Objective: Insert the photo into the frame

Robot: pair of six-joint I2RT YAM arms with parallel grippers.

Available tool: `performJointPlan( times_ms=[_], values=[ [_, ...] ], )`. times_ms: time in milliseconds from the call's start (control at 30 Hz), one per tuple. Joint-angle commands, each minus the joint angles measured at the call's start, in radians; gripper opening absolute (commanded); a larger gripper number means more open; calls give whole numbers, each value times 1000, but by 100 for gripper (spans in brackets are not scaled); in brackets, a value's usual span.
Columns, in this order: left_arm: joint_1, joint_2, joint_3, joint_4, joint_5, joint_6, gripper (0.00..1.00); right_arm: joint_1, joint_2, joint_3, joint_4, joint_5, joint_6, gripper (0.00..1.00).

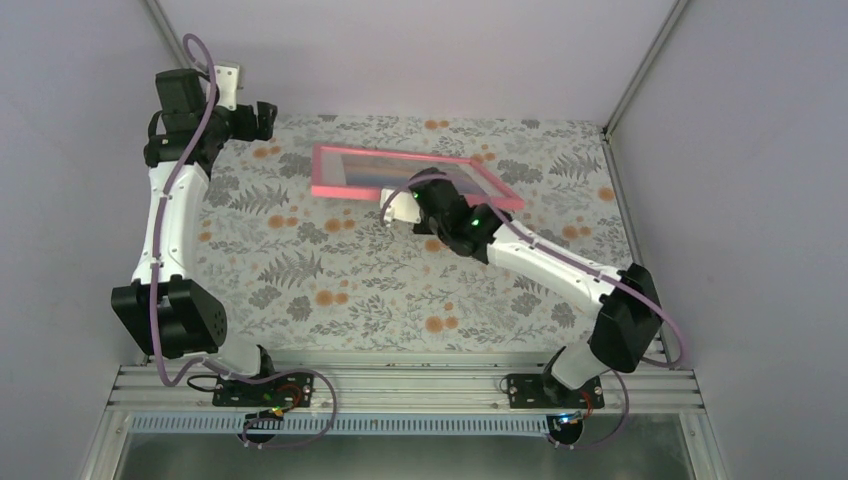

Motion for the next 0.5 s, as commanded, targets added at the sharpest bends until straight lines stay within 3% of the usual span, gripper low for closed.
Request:
performJointPlan(
  times_ms=[0, 467],
  values=[
    [9, -40, -15, 2, 13, -3, 100, 69, -10, -123, 298, 59, 28, 8],
    [20, -55, -58, -17, 12, 29, 100, 159, 111, -231, 284, -19, 197, 35]
  ],
)
